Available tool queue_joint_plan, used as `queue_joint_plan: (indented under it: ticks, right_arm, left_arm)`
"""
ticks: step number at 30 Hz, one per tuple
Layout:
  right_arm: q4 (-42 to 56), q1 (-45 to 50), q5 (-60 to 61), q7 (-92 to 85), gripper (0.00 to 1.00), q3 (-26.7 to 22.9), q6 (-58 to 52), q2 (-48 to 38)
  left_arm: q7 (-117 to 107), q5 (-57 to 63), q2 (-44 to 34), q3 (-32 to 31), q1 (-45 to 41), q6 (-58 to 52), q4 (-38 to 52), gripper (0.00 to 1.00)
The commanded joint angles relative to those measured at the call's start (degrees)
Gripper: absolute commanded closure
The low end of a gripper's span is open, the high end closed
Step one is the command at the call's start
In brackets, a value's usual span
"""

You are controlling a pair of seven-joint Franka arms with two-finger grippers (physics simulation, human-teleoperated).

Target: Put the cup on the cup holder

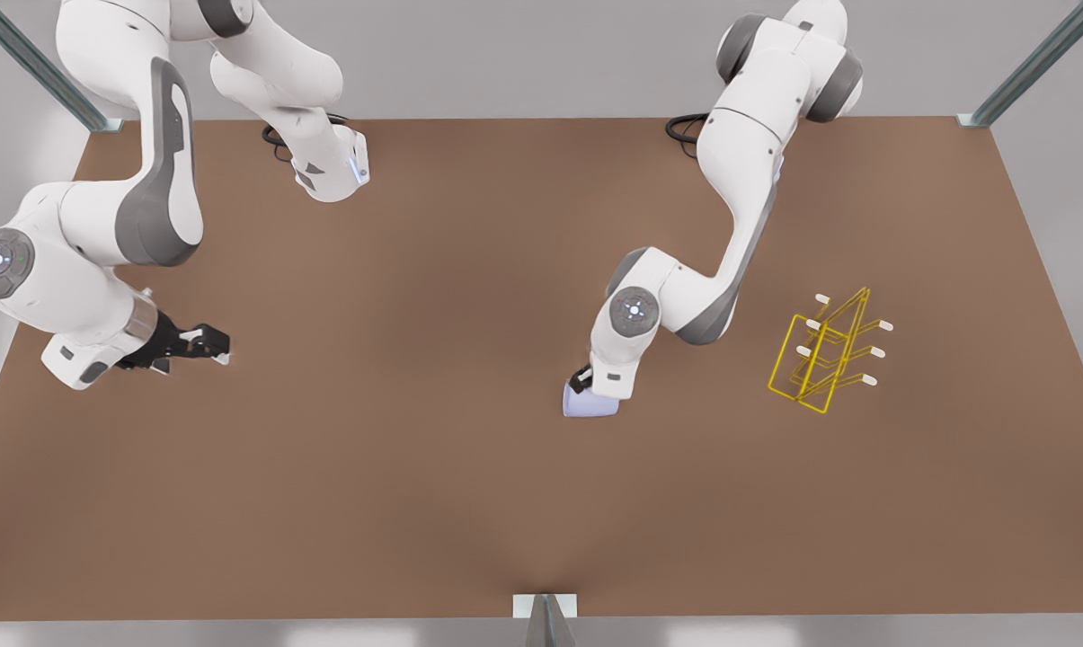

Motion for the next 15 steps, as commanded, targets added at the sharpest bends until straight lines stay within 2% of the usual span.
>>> queue_joint_plan:
  ticks: [1,7,15]
  right_arm:
    - [0.35,-0.31,-2.89,10.04,0.00,0.02,-3.13,0.39]
    - [0.35,-0.75,-2.71,10.04,0.00,0.02,0.30,1.00]
    - [0.26,-0.75,-2.54,10.04,0.00,0.02,0.21,1.09]
  left_arm:
    - [-53.23,-1.33,0.29,0.09,0.06,10.92,-0.57,0.00]
    - [-62.72,-1.51,2.58,0.09,0.68,10.40,-0.57,0.00]
    - [-62.55,-3.18,5.04,0.17,1.65,11.19,0.22,0.00]
